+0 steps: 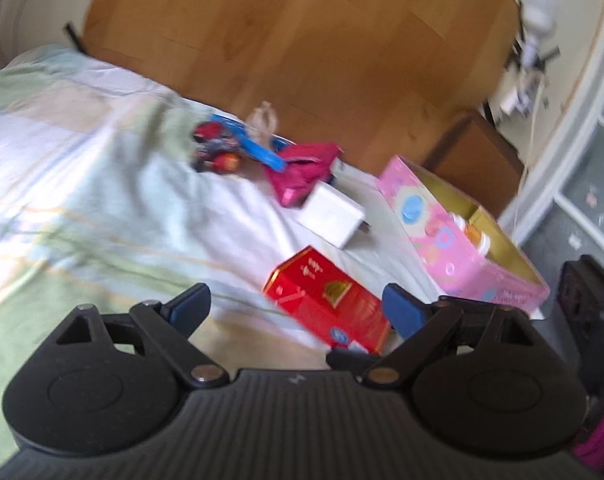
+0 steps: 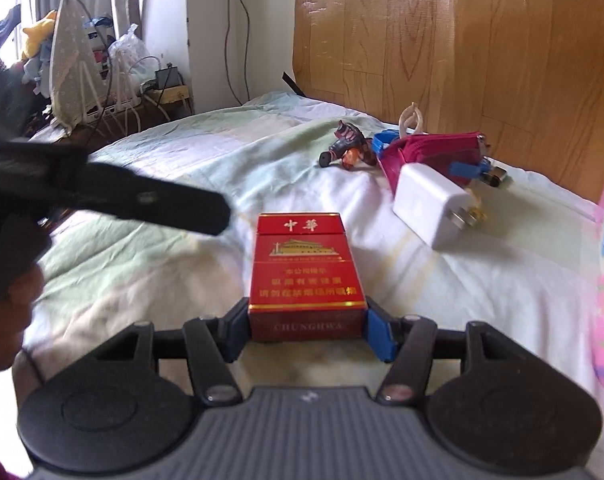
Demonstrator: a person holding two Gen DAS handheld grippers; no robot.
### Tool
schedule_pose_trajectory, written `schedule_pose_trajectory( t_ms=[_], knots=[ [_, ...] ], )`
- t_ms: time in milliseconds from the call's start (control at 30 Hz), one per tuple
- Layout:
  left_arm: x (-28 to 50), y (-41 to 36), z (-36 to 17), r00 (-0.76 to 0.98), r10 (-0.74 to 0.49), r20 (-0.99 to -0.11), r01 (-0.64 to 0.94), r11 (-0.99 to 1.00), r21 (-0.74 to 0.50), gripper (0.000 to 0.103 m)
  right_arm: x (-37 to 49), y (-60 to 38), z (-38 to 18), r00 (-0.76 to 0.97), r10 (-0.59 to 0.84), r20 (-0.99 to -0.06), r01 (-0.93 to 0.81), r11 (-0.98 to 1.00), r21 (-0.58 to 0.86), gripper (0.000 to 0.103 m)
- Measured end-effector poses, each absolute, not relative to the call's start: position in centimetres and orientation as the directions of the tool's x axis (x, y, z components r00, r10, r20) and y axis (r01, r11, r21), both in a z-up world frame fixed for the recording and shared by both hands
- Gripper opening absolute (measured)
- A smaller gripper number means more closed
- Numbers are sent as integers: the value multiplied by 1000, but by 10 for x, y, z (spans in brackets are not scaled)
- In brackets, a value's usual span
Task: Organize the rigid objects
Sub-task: 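Grasp the red cigarette pack with the left gripper and lift it, then carry the red pack into the pink tin and open the left gripper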
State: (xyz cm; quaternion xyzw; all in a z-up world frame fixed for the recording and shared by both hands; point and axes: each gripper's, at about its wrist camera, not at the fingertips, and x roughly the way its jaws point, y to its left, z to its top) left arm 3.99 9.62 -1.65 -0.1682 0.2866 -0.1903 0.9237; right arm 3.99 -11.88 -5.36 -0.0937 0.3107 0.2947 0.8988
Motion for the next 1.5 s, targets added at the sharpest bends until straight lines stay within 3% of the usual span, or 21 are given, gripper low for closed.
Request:
schedule_pose_trajectory(
  t_ms=[267, 667, 800, 1500],
  knots=[
    [49, 34, -27, 639, -530, -557, 378, 847, -372, 91, -2, -156, -52, 611, 498, -615, -650, 760, -30, 58],
    [34, -40, -29, 531, -608, -591, 527, 783, -332, 89, -26, -226, -58, 684, 428, -590, -518, 855, 20, 62],
    [29, -59, -29, 529, -597, -603, 554, 781, -288, 89, -28, -225, -58, 685, 444, -577, -531, 847, 21, 58],
    [36, -84, 12, 569, -628, -530, 615, 754, -232, 87, -37, -241, -37, 816, 379, -437, -443, 895, -51, 57]
  ],
)
